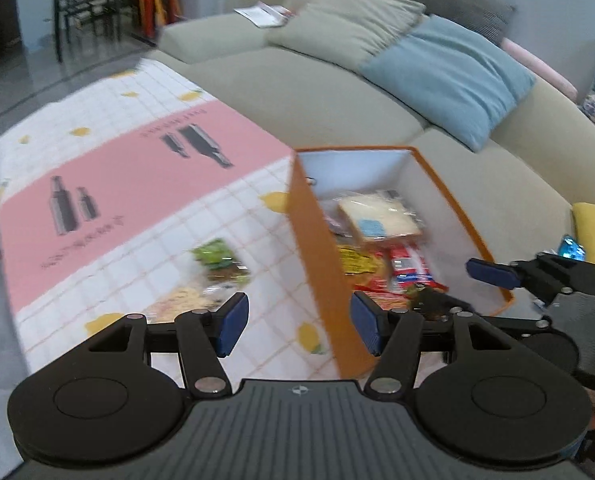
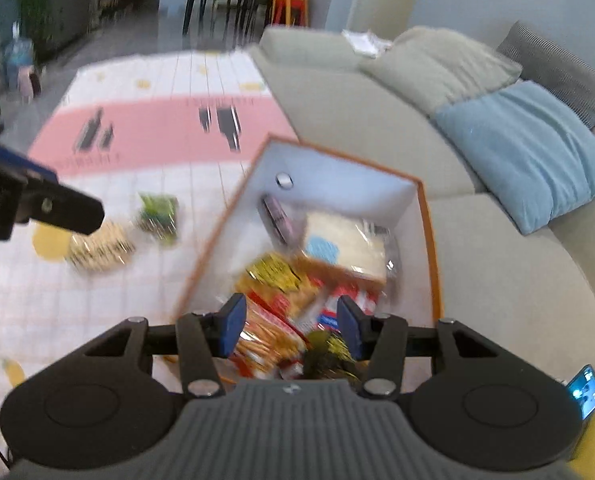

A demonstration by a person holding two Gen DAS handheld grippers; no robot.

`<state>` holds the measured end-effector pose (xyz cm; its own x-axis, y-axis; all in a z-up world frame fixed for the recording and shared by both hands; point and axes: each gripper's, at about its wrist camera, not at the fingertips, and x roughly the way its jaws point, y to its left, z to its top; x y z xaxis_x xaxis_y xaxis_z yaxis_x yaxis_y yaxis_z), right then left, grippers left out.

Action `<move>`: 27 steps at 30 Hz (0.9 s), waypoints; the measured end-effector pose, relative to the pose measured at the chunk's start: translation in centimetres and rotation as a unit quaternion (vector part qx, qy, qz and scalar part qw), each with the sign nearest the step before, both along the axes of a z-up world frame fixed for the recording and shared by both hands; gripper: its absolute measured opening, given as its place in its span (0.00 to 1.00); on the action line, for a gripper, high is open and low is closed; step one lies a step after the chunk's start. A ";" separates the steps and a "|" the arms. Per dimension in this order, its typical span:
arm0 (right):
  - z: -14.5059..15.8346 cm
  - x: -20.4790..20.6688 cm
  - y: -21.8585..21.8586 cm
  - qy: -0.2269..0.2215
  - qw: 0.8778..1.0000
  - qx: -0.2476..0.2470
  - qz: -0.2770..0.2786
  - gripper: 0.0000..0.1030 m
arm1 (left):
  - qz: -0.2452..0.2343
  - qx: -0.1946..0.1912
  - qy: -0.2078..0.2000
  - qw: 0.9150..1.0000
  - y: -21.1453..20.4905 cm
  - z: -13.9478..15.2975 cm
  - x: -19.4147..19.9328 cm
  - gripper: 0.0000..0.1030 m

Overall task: Organize snacks
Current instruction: 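Move both tools back toward the peanut bag and green pack on the table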

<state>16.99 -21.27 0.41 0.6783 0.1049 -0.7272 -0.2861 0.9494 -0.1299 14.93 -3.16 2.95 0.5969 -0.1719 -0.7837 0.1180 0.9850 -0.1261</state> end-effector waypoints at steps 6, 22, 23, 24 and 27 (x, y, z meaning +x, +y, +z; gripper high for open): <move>0.3 -2.5 3.4 -0.047 0.998 0.049 -0.005 0.48 | 0.033 0.015 -0.019 0.999 3.5 -0.3 -2.1 0.68; -4.4 -4.1 9.5 -0.064 0.994 0.071 0.044 0.48 | 0.079 -0.011 0.027 0.996 9.5 -6.4 -3.7 0.68; -4.8 -4.0 9.9 -0.063 0.994 0.067 0.051 0.48 | 0.081 -0.014 0.029 0.996 9.7 -6.7 -3.6 0.68; -5.0 -3.8 10.1 -0.062 0.994 0.065 0.058 0.48 | 0.083 -0.018 0.030 0.996 10.0 -6.9 -3.5 0.68; -5.8 -3.2 10.9 -0.056 0.994 0.063 0.072 0.49 | 0.088 -0.035 0.032 0.995 10.5 -7.7 -3.1 0.68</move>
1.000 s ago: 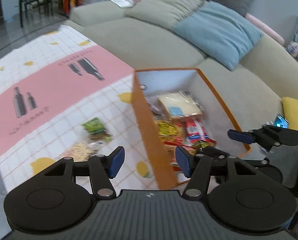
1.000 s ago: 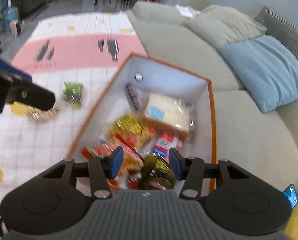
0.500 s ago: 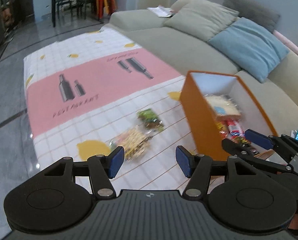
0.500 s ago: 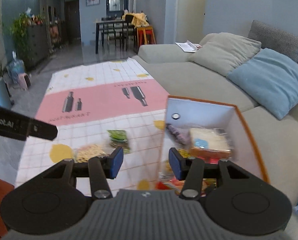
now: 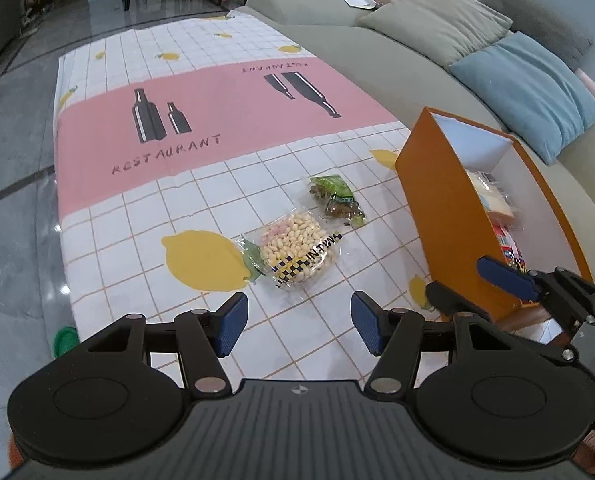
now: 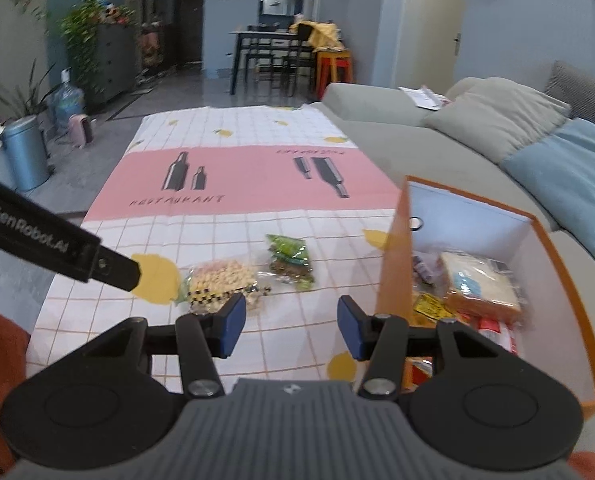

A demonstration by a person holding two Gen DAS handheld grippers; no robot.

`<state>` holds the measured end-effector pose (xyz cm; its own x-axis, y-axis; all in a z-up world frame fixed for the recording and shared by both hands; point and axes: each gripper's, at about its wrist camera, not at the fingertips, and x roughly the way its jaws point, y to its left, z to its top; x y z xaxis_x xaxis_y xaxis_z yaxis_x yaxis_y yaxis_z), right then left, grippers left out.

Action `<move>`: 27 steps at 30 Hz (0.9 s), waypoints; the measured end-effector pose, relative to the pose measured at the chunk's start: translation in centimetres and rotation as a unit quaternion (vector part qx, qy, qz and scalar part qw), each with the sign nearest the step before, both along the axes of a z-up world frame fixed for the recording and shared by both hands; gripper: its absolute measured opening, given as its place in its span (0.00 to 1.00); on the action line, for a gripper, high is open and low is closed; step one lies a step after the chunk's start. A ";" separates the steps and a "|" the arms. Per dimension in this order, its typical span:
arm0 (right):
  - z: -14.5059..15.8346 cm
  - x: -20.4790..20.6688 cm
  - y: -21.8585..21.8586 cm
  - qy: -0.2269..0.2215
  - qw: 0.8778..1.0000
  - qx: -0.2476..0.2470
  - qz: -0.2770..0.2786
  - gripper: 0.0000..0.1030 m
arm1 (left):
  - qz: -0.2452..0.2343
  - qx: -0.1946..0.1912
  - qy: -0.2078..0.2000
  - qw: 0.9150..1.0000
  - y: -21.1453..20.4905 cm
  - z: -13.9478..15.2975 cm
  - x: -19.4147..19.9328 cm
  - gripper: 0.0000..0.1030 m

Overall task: Organize snacks
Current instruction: 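Move both tools back toward the peanut bag and green pack on the table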

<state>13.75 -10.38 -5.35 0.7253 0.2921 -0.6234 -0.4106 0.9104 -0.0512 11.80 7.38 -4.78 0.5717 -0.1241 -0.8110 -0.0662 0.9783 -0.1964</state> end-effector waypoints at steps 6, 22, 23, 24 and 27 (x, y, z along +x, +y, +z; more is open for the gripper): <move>-1.5 1.8 1.2 0.012 1.000 -0.017 0.014 0.54 | -0.001 -0.011 0.005 1.000 0.7 -1.6 1.4 0.76; -5.7 8.3 4.5 0.076 0.996 -0.012 0.054 0.48 | 0.016 0.006 0.061 0.998 3.2 -6.4 6.8 0.68; -6.0 8.6 4.7 0.084 0.995 -0.009 0.057 0.48 | 0.021 0.015 0.067 0.997 3.4 -6.8 7.1 0.62; -6.3 8.8 4.9 0.090 0.994 -0.002 0.063 0.50 | 0.024 0.018 0.070 0.997 3.6 -7.1 7.3 0.62; -6.9 9.3 5.5 0.099 0.992 0.020 0.080 0.69 | 0.030 0.012 0.074 0.997 4.3 -7.6 7.8 0.61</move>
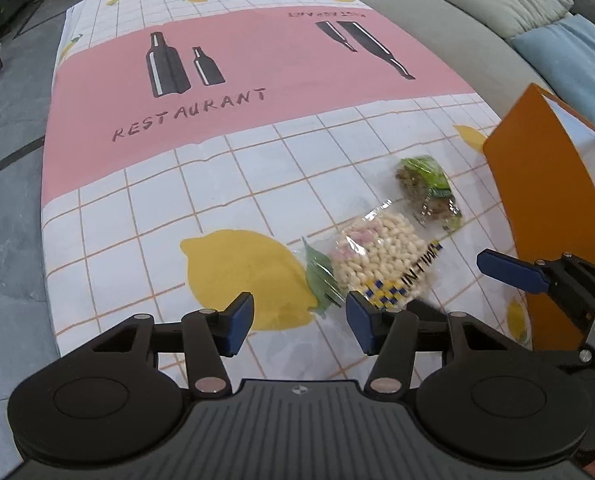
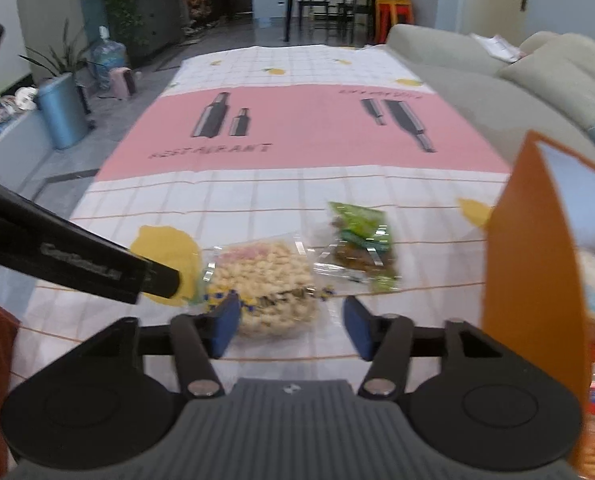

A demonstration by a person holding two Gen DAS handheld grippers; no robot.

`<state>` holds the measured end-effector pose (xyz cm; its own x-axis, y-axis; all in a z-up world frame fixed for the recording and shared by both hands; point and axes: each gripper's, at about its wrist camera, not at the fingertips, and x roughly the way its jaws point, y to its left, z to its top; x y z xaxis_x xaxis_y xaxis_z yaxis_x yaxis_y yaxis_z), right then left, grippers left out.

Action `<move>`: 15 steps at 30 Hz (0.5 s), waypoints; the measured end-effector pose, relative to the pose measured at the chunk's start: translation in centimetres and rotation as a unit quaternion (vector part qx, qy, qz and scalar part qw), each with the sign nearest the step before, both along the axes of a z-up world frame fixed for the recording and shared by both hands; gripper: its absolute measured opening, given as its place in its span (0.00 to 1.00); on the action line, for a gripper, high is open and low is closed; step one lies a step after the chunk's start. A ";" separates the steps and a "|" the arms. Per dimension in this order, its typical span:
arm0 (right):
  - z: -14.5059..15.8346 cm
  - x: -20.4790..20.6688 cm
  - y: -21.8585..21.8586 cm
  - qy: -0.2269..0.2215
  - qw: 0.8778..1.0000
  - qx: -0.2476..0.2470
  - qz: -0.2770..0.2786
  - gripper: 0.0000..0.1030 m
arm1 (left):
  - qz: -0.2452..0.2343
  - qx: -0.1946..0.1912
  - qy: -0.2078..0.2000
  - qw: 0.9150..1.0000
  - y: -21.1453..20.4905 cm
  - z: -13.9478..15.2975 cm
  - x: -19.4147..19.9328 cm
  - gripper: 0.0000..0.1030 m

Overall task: Organize snacks
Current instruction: 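Move both tools back toward the peanut bag and green pack on the table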

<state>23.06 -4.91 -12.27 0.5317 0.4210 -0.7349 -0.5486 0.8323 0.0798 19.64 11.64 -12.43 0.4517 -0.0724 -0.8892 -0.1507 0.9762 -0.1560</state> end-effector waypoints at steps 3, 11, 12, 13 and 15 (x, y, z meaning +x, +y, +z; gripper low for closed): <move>-0.7 1.0 0.5 0.011 1.000 0.015 0.001 0.82 | 0.006 0.007 0.003 1.000 0.4 -0.4 0.6 0.61; -2.6 2.6 1.8 0.027 0.999 0.017 0.015 0.92 | 0.029 0.004 0.006 1.000 1.4 -1.4 0.8 0.61; -2.9 2.5 2.0 0.022 1.000 0.011 0.016 0.92 | 0.032 0.004 0.008 0.999 1.5 -1.5 0.9 0.61; -3.1 2.5 2.1 0.017 1.000 0.003 0.021 0.91 | 0.034 0.004 0.010 0.999 1.6 -1.6 0.9 0.61; -3.4 2.4 2.4 0.007 1.000 -0.002 0.030 0.92 | 0.033 0.002 0.011 0.999 1.6 -1.8 1.1 0.62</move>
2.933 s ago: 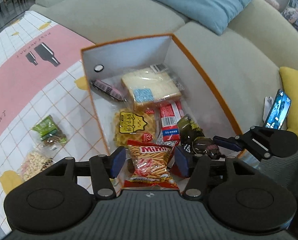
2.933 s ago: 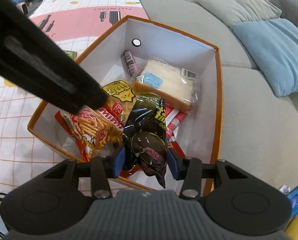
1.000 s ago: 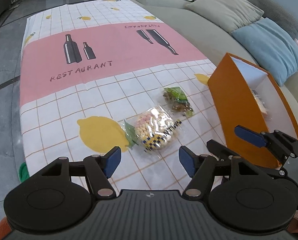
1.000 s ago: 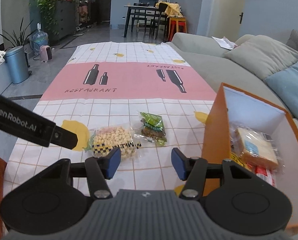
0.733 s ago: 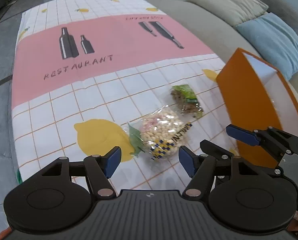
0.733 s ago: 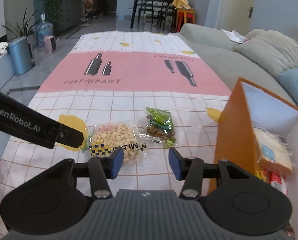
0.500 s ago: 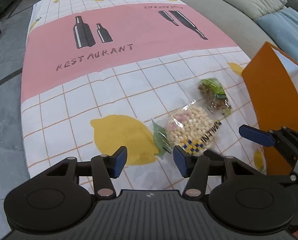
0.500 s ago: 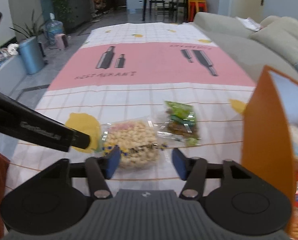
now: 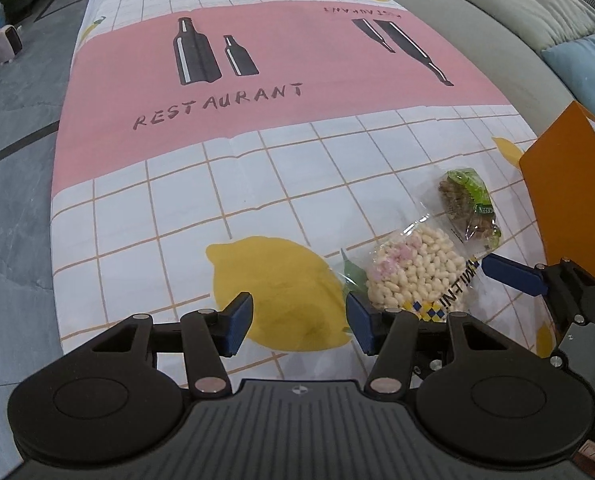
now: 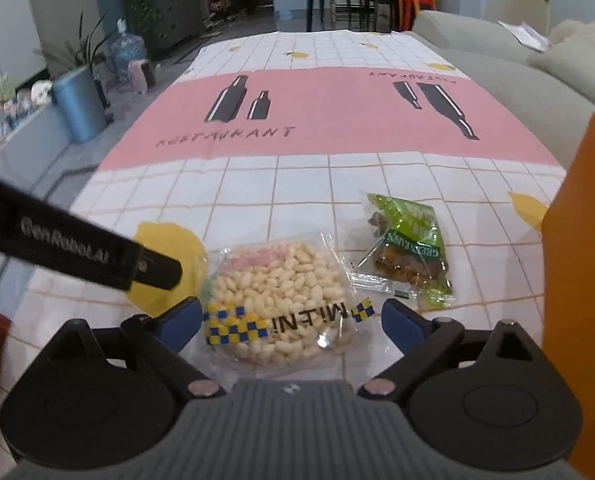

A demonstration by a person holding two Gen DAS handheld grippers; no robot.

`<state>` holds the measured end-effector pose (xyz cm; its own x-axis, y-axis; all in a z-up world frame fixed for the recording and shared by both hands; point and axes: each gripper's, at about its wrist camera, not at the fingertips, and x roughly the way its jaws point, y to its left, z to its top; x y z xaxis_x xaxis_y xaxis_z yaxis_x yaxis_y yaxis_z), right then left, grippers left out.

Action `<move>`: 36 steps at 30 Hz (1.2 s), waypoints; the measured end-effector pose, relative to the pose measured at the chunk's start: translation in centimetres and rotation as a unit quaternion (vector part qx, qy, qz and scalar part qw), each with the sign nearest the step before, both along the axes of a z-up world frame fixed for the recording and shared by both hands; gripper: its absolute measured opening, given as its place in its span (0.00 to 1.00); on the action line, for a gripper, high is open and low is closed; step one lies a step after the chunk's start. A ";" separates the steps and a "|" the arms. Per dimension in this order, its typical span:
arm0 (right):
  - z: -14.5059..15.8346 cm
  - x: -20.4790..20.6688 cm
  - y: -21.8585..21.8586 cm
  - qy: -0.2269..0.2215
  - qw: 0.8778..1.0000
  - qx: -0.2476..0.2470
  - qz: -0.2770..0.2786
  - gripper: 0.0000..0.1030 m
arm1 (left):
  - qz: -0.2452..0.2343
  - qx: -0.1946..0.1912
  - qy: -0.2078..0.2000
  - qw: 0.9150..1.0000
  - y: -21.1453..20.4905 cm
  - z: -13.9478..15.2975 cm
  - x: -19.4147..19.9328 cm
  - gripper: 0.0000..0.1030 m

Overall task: Organize snacks
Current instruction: 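Move both tools back toward the peanut bag and green pack on the table, then close the right tool on the clear MINI peanut bag and lift it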

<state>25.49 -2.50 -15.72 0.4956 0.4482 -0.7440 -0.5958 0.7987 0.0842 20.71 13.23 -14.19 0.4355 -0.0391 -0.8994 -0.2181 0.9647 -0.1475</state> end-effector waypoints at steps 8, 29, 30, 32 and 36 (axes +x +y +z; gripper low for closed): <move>-0.3 -0.1 0.6 -0.011 1.000 0.004 0.016 0.91 | -0.013 0.007 0.011 1.000 -0.7 -0.7 0.3 0.61; 1.3 -2.4 -0.3 -0.008 0.999 -0.041 0.029 0.74 | -0.046 -0.021 -0.054 0.997 -1.2 4.0 -1.9 0.62; 1.7 -2.5 -0.6 -0.006 0.999 -0.042 0.024 0.73 | -0.050 -0.025 -0.061 0.997 -1.3 4.5 -2.0 0.63; 2.7 -2.8 -1.4 -0.003 0.999 -0.040 0.015 0.72 | -0.054 -0.026 -0.070 0.996 -1.8 5.4 -2.1 0.63; 5.8 -3.8 -3.1 -0.019 0.999 -0.035 -0.001 0.72 | -0.059 -0.027 -0.089 0.994 -2.6 7.1 -2.1 0.64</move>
<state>21.65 -5.64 -9.96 0.5252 0.3950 -0.7538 -0.5956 0.8032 0.0060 18.60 10.61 -7.13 0.5776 -0.1457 -0.8032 -0.0699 0.9715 -0.2265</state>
